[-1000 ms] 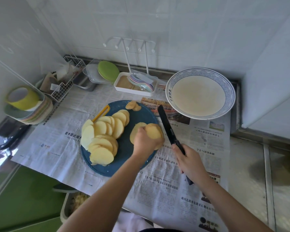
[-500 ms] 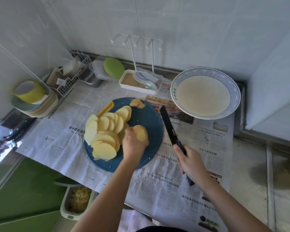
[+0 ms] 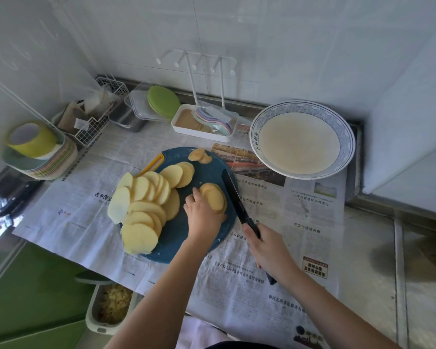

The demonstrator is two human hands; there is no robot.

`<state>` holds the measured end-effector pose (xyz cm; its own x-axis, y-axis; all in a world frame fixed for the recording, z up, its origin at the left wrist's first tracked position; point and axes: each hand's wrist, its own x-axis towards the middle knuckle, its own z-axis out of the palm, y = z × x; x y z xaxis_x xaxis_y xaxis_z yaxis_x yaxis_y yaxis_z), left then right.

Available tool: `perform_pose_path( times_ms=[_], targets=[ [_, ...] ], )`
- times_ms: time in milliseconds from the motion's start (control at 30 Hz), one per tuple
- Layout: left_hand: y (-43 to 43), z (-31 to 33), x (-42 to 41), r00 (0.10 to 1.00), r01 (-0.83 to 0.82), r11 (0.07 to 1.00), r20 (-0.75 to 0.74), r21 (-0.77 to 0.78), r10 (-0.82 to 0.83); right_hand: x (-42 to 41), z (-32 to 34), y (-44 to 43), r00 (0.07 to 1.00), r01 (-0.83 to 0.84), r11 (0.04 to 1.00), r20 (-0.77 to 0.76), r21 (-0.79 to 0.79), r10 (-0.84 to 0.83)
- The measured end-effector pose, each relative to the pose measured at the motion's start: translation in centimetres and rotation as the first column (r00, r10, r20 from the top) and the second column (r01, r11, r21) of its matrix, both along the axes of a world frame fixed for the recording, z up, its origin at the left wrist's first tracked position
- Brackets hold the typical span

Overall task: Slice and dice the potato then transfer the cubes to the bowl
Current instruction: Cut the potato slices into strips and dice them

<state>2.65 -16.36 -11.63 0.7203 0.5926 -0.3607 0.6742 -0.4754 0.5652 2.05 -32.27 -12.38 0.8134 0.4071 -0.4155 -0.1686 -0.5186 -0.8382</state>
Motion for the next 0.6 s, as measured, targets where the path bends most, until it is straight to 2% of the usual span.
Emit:
perform_pose_path(
  times_ms=[100, 267, 433, 533, 600],
  targets=[
    [0.1, -0.1, -0.3, 0.999, 0.032, 0.997, 0.018, 0.067, -0.034, -0.3, 0.0, 0.7, 0.998, -0.041, 0.998, 0.053, -0.052, 0.044],
    [-0.8, -0.6, -0.4, 0.996, 0.090, 0.981, 0.007, 0.173, -0.092, -0.9, -0.1, 1.4, 0.998, -0.035, 0.997, 0.044, -0.068, 0.038],
    [1.2, -1.2, -0.6, 0.982, 0.164, 0.981, 0.076, 0.100, -0.172, -0.7, 0.2, 1.2, 0.997, -0.061, 0.994, 0.033, -0.090, 0.064],
    [1.6, -1.8, -0.6, 0.960, 0.231, 0.954, 0.116, 0.191, -0.255, -0.8, 0.2, 1.6, 0.997, -0.060, 0.992, 0.032, -0.115, 0.064],
    [1.0, -2.3, -0.5, 0.957, 0.212, 0.947, 0.146, 0.243, -0.252, -0.8, 0.3, 1.9, 0.996, -0.065, 0.988, 0.051, -0.140, 0.073]
  ],
)
